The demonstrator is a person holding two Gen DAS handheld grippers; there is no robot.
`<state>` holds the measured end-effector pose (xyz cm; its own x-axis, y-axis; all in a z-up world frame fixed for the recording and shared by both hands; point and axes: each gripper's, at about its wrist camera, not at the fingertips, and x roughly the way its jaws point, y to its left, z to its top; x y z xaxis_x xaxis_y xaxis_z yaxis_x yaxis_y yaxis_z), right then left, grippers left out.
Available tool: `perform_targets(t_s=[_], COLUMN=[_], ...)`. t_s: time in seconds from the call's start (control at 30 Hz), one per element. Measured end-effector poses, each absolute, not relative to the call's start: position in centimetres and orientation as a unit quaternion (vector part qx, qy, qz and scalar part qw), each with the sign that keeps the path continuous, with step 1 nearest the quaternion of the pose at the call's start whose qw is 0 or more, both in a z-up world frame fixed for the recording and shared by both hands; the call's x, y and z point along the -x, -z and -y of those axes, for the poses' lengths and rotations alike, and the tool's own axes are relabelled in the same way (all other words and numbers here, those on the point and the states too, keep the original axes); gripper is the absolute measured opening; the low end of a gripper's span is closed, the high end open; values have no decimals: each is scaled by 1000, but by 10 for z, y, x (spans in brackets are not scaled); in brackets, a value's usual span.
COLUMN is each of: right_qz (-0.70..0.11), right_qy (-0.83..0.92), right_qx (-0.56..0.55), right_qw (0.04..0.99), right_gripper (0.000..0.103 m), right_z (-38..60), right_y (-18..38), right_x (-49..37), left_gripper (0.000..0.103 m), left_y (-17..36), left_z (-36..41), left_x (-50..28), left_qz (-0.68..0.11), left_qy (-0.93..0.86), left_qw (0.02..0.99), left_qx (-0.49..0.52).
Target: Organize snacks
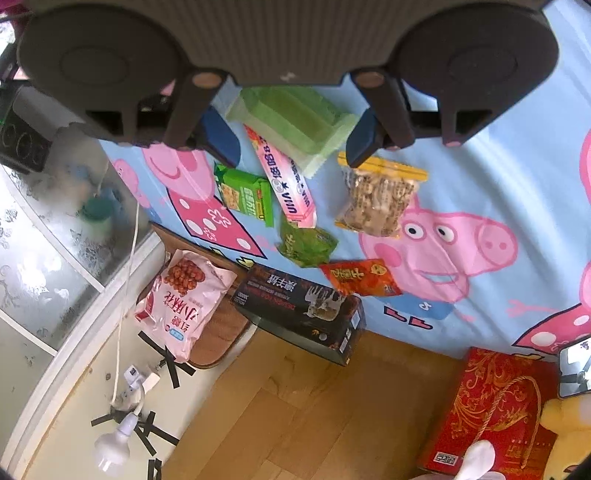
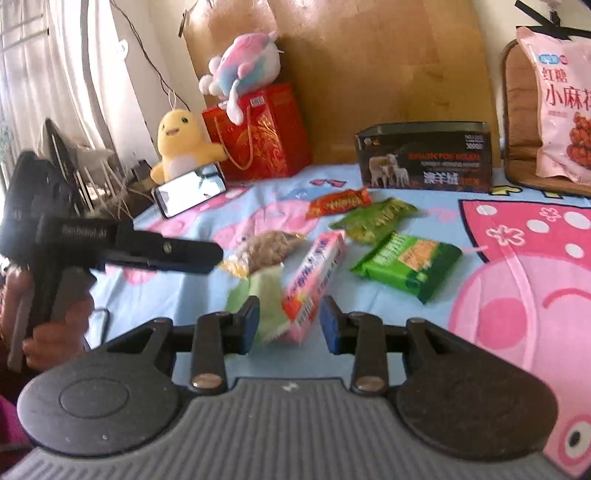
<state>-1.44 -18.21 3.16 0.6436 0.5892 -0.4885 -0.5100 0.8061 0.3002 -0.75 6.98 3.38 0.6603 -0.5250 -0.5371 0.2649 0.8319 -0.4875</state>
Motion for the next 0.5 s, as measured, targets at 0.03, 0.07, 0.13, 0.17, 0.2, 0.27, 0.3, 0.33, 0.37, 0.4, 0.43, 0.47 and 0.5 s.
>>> perform_targets(t_s=[0.03,0.07,0.13,0.17,0.2,0.27,0.3,0.33,0.37,0.4,0.43,0.47,0.5], right_qz=[-292,-295,-316,-326,-330,-319,-310,-301,-290,-278,-267,-261,-265], right_qy=[-311,-323,-349,-365,-382,-390,-386,-377,-360,-340,-321,-303,-294], right_qx=[-64,-56,-40,-31,-17,3,1,-6,-13,-14,-7,8,20], right_qw=[902,898,881,871,863,864,869,876,887,898,908,917,918], right_gripper=[38,38,38,38,38,38,38,38,39,39,39,40,40], right_z=[178,171,154,144,136,129,132,138,145,150,152,152,151], right_y=[-31,-29,-21,-16,-13,-13,-16,-19,-22,-25,-26,-25,-23], right_x=[12,9,5,6,8,12,11,10,9,8,8,8,6], left_gripper=[64,64,64,64,64,64,64,64,64,64,64,64,64], left_y=[-34,-34,-33,-34,-35,-37,-37,-38,-38,-38,-38,-37,-36], left_z=[-70,-70,-72,-73,-74,-74,-73,-71,-69,-67,-64,-61,-59], left_x=[7,8,6,5,4,0,-3,-6,-9,-13,-18,-23,-27], left_qz=[-348,-349,-352,-353,-353,-353,-354,-354,-355,-356,-359,-363,-365], left_qy=[219,216,213,212,211,213,214,216,217,219,221,223,224], left_qw=[892,892,892,892,892,892,892,892,891,890,889,887,886], left_qx=[187,187,187,187,187,185,183,181,180,180,179,178,177])
